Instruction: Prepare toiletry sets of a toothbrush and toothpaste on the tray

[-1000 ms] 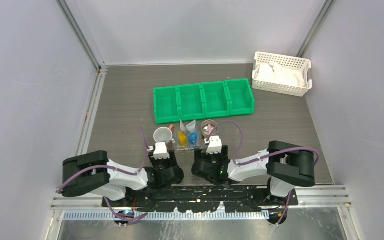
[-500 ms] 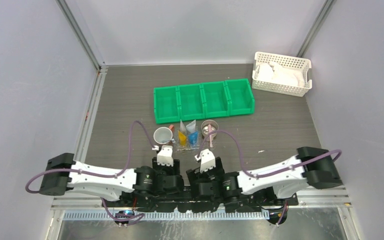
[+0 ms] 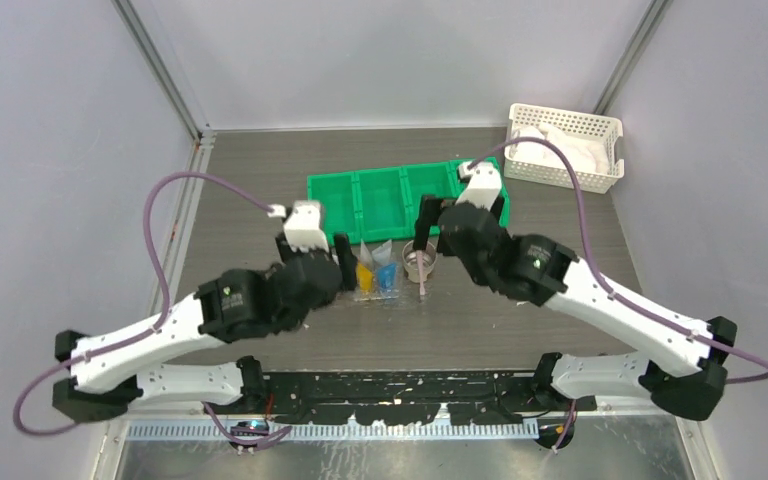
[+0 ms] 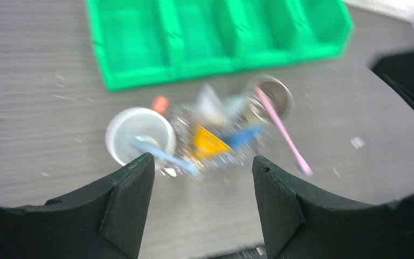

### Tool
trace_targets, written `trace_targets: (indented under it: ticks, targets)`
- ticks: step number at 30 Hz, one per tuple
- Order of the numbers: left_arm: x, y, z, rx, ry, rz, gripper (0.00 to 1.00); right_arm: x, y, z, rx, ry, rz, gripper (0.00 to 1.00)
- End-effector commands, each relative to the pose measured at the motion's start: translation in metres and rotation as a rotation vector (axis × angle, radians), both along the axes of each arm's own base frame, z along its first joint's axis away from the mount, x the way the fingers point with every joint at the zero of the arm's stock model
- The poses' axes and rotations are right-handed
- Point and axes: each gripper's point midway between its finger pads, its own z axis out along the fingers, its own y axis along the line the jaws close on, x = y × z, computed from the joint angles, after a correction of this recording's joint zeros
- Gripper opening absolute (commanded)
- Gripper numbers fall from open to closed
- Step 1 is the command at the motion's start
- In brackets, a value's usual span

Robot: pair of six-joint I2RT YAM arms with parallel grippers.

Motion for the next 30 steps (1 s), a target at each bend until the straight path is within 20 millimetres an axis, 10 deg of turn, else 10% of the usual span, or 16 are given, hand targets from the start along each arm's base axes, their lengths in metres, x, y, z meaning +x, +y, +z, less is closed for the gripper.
trace_targets:
  ticks: [1,12,30]
  targets:
    - [0.056,0.028,0.012,0.06,-0.022,0.031,0.69,0.047,-0.007,-0.015,-0.077,0.078,0.026,0.99]
    - [0.164,0.083,-0.038,-0.039,0.154,0.189,0.7,0.155,-0.058,-0.096,-0.073,0.24,-0.094,0.99]
    - [0.196,0.135,-0.115,-0.029,0.228,0.342,0.68,0.225,-0.063,-0.206,-0.222,0.38,-0.072,0.97]
